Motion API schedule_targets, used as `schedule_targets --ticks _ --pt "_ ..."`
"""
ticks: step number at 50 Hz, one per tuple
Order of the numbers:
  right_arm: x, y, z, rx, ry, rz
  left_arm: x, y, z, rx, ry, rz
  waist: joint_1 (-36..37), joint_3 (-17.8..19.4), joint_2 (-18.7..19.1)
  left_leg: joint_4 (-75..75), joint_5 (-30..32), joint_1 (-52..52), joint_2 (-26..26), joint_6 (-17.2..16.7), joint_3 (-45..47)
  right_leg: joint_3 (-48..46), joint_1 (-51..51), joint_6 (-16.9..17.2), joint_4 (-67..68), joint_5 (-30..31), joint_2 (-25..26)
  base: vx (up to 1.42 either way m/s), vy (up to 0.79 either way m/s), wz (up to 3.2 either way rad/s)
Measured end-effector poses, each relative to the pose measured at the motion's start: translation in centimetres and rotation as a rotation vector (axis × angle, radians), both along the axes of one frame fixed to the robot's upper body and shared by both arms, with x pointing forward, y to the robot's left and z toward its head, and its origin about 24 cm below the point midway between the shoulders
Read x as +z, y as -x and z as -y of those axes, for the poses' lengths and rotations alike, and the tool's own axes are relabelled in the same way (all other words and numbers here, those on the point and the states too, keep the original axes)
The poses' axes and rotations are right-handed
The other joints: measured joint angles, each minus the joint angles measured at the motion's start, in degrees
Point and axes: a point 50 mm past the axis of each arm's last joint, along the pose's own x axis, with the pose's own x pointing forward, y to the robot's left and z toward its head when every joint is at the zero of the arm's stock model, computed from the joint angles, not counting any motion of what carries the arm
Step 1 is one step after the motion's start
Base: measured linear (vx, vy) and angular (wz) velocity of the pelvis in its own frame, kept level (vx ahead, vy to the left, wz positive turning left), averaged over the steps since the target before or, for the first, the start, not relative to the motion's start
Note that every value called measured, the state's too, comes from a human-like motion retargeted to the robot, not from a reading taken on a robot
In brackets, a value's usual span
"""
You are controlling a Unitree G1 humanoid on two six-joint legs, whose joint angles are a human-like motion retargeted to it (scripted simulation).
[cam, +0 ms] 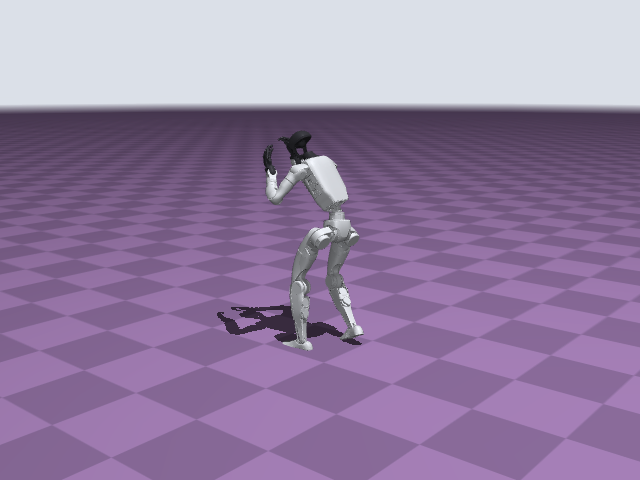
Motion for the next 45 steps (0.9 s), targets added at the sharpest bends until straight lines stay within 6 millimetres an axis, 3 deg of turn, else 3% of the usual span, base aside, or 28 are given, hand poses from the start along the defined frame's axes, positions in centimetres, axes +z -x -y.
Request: schedule_targets --ticks 3,7,10,14,18,20,22,25,27,30,33,34,35,37,38,39,40,43,45 --pt "-0.1 -0.1 0.3 -0.027 0.013 -0.004 0.1 0.2 0.3 -0.001 -0.024 0.007 -1.6 0.0 1.6 -1.5 -0.5 2.0 1.6 0.3 4.9 -2.7 -0.3 1.8 -4.2 -2.0 -1.7 0.08 0.23 -1.47" --pt "-0.2 -0.1 0.5 -0.035 0.009 0.004 0.4 0.4 0.6 -0.036 -0.038 0.012 -3.2 0.0 3.6 -4.7 -0.9 6.3 4.2 0.3 12.9 -15.7 1.5 0.2 -12.3 -4.5 -9.6 0.08 0.17 -1.88" --pt "-0.1 0.1 0.4 -0.004 -0.014 0.014 0.9 0.4 0.7 -0.06 -0.027 0.022 -4.4 0.0 4.0 -7.6 -0.9 10.1 5.3 0.2 19.8 -24.4 3.0 2.0 -21.1 -4.7 -12.0 0.09 0.07 -2.08" --pt "0.0 0.2 0.4 0.031 -0.037 0.026 1.5 0.6 0.9 -0.061 -0.006 0.058 -7.0 0.0 3.0 -9.6 -0.7 15.2 5.7 0.6 28.3 -30.8 5.8 6.7 -31.9 0.9 -11.5 0.14 -0.04 -1.93" --pt "0.1 0.3 0.4 0.033 -0.049 0.044 2.1 0.9 1.2 -0.038 -0.012 0.091 -11.2 0.0 0.5 -0.9 -0.2 15.8 9.2 4.0 32.9 -25.2 6.5 7.9 -35.6 2.2 -8.7 0.2 -0.17 -1.54" --pt "0.2 0.3 0.5 0.041 -0.056 0.046 2.5 0.9 1.3 -0.029 -0.015 0.094 -12.4 0.0 -1.4 8.8 1.5 12.9 12.5 5.7 31.2 -21.4 6.0 8.1 -35.3 2.4 -7.2 0.27 -0.23 -1.77" --pt "0.3 0.1 0.6 0.007 -0.056 0.052 2.6 0.9 1.3 -0.024 -0.018 0.092 -11.7 0.0 -2.8 16.0 2.3 8.3 11.1 5.2 21.8 -16.9 6.2 8.1 -35.4 2.5 -4.5 0.31 -0.19 -2.31" --pt "1.4 -0.4 1.5 -0.301 -0.129 0.191 2.7 1.0 1.4 -0.009 -0.027 0.105 -9.6 0.0 -4.0 21.7 1.3 0.8 0.2 -0.5 2.7 -10.1 7.3 8.3 -36.5 2.9 -0.9 0.36 -0.12 -2.36" --pt "0.2 0.3 0.4 -0.018 -0.026 0.058 2.7 1.1 1.4 -0.005 -0.043 0.115 -7.5 0.0 -5.0 22.8 0.1 -2.1 -2.4 -2.7 -1.2 -5.5 8.1 8.4 -36.7 3.1 2.0 0.37 -0.17 -2.37" --pt "0.5 0.8 0.3 -0.007 -0.032 0.082 2.5 1.3 1.7 -0.021 -0.076 0.123 -4.3 0.0 -6.2 20.3 -1.5 -6.9 -1.5 0.9 -0.5 0.4 8.9 9.2 -37.1 3.2 5.1 0.37 -0.12 -2.14" --pt "2.3 0.3 1.3 -0.337 -0.174 0.268 2.6 0.9 2.1 0.039 -0.127 0.119 -0.9 0.0 -5.9 10.0 -0.8 -9.3 0.6 4.0 1.2 4.6 10.4 9.7 -38.2 3.4 8.0 0.43 -0.02 -1.91" --pt "1.8 0.5 0.8 -0.238 -0.138 0.218 2.6 0.8 2.1 0.04 -0.134 0.112 0.0 0.0 -5.6 4.9 0.1 -9.3 0.8 3.7 0.8 6.0 11.4 10.1 -38.6 3.5 9.0 0.5 0.02 -1.81" --pt "0.8 1.0 0.1 -0.014 -0.058 0.108 2.6 0.7 2.1 0.036 -0.138 0.103 0.7 0.0 -5.4 -0.5 1.1 -9.0 0.9 3.0 0.1 7.4 12.5 10.6 -39.1 3.5 10.0 0.55 0.04 -1.78" --pt "0.9 0.7 0.6 -0.073 -0.087 0.126 2.4 0.5 2.1 0.058 -0.152 0.098 2.3 0.0 -4.8 -10.8 2.4 -7.3 0.2 0.8 -4.3 10.1 15.4 11.3 -39.8 3.0 11.9 0.6 0.09 -1.67" --pt "1.7 0.2 1.3 -0.269 -0.165 0.218 2.4 0.4 2.1 0.078 -0.159 0.101 2.9 0.0 -4.4 -15.4 3.3 -6.0 -0.1 -0.3 -6.6 11.2 17.0 11.4 -39.9 2.7 12.5 0.63 0.14 -1.51" --pt "1.2 0.2 1.2 -0.214 -0.138 0.175 2.3 0.3 2.1 0.082 -0.16 0.097 3.2 0.0 -3.9 -18.4 4.7 -4.7 -0.2 -1.5 -8.5 11.9 18.2 11.3 -39.3 2.5 13.2 0.64 0.16 -1.4" --pt "0.3 0.4 0.8 -0.03 -0.062 0.071 2.3 0.2 2.0 0.079 -0.158 0.089 3.3 0.0 -3.2 -20.7 6.4 -3.3 -0.2 -2.8 -10.1 12.4 19.4 11.1 -38.5 2.3 13.9 0.64 0.26 -1.19" --pt "-0.1 0.2 1.3 -0.045 -0.04 0.04 2.2 0.0 2.2 0.089 -0.161 0.081 2.2 0.0 -1.1 -21.6 12.5 0.1 -0.1 -3.1 -10.5 11.9 16.9 10.1 -26.5 3.2 15.0 0.58 0.26 -0.84" --pt "0.2 0.1 0.8 -0.087 0.013 0.034 2.6 0.3 2.8 0.043 -0.173 0.101 0.3 0.0 -0.6 -17.6 11.3 -2.1 0.0 -1.1 -9.8 10.1 8.5 11.6 -12.9 7.3 14.3 0.47 0.15 -0.47"
